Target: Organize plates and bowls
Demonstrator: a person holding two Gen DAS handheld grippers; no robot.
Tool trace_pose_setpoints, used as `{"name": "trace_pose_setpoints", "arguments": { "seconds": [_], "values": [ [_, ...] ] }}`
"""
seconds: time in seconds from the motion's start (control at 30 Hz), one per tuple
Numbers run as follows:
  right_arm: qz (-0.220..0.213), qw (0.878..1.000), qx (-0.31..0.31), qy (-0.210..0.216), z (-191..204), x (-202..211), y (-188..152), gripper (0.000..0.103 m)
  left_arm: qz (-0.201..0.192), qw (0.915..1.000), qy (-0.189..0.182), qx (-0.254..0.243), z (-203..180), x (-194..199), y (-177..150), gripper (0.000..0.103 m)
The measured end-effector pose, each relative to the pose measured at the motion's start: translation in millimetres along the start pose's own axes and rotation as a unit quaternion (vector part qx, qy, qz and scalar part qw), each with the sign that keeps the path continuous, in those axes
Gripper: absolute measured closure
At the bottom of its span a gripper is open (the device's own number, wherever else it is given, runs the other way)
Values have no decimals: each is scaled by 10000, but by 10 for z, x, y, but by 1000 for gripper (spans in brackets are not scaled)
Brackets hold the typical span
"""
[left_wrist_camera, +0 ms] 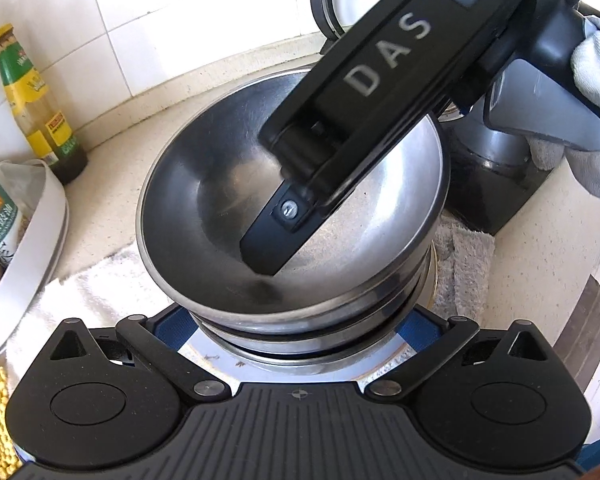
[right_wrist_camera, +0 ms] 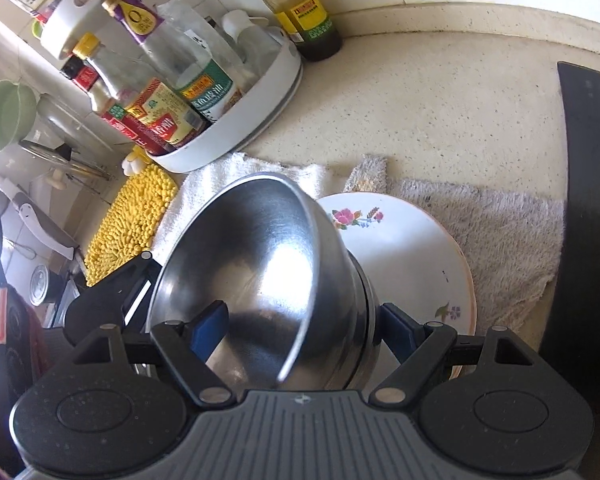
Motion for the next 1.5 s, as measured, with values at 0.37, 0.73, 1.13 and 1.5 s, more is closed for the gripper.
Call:
{"name": "trace_pose_setpoints", "arguments": {
  "seconds": [0.37, 0.73, 1.13, 1.5],
  "values": [
    [-203, 9997, -99, 22, -52, -91, -7, 19, -67, 9993, 346, 153, 25, 5, 21, 0],
    [-577, 9981, -93, -172, 50, 287, -47, 19, -70, 9972, 224, 714, 195, 181, -61, 0],
    [-1142, 9910, 43, -698, 359, 689, -462, 18, -637, 9832, 582, 1611, 434, 721, -139, 0],
    [-1572, 9739, -46, -1639, 495, 859, -759, 17, -954, 9705, 1052, 1947, 368, 1013, -201, 0]
  ]
}}
Point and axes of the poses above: each gripper's, at about its wrist camera, not at the fingertips, and x roughly against the way its jaws point, z to its left, y to its top, the point moved 7 cm from there along -x, roughly the way its jaws point, and after that the axes turned 10 degrees about x, right-handed, at the moved point
